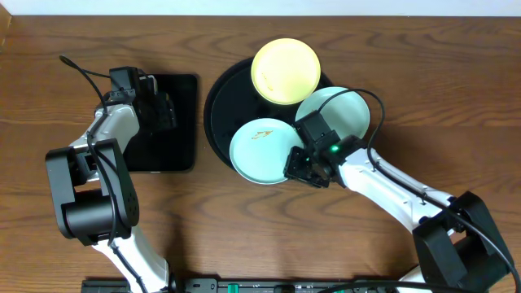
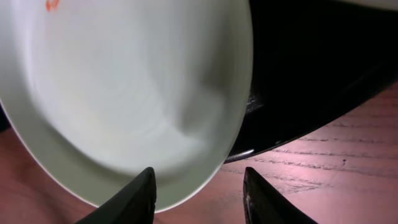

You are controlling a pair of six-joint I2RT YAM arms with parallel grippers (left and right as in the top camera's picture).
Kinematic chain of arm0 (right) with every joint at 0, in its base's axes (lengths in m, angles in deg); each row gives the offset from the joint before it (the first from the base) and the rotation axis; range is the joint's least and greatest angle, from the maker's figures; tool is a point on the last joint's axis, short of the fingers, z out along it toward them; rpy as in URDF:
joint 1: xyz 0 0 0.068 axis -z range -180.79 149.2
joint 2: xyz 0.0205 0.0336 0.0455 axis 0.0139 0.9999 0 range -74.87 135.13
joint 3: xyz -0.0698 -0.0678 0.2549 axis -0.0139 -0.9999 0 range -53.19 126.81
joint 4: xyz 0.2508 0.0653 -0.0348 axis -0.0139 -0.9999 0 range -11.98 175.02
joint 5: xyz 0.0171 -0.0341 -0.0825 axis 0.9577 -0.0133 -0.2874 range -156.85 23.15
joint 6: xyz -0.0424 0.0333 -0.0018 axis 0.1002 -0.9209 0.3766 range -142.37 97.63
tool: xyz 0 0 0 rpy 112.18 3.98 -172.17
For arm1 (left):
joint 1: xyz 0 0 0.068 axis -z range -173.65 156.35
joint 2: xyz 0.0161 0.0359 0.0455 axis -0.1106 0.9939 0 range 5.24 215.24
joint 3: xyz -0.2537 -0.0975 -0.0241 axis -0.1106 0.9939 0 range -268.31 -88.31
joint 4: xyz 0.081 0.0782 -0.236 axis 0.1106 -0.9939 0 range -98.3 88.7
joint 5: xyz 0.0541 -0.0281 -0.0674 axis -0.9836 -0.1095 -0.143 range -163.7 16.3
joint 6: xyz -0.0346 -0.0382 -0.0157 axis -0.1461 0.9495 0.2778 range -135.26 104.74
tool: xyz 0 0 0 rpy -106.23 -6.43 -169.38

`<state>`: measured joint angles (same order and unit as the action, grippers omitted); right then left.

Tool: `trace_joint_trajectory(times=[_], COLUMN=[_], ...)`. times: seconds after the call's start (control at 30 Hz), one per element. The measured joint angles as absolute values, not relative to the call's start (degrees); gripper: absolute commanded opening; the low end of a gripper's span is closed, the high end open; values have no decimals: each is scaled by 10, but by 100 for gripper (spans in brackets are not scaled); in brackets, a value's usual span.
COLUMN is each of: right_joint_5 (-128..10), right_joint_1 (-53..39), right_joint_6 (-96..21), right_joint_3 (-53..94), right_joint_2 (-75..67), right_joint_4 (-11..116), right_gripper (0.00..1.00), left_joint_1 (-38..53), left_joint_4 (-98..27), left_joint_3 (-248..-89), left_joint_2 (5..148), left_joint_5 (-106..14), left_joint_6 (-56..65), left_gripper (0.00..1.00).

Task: Clean dirty plates on tray and stack at the side
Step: 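Grasp the pale green plate rim with the right gripper and lift it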

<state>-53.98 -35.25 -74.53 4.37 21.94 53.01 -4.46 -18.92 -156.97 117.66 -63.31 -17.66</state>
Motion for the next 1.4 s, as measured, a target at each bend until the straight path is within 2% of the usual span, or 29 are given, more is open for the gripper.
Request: trace_joint_trajectory(times=[0.3,0.63,0.93,1.13,1.4], right_joint_5=[-587,-623,-652,-654,-656], right_joint_1=[-387,-415,-428,-429,-447], right_joint_6=[-798,-854,-902,-917,-926], right_joint_3=[44,44,44,44,44], right_joint_2=[219,219,219,219,219], right_joint_4=[531,532,533,534,534], right_gripper=[32,33,24,27,17], left_joint_1=[-45,-45,-45,-45,-45], left_joint_4=[-189,-189,-189,-189,-189], left_joint_3=[-1570,-1570,-1570,-1570,-1570], left_joint_2=[1177,1177,1177,1177,1177], left_joint_5=[-633,-633,-633,-633,-633], left_joint_6=[-177,-177,-177,-177,-177], left_gripper=[75,75,75,75,75])
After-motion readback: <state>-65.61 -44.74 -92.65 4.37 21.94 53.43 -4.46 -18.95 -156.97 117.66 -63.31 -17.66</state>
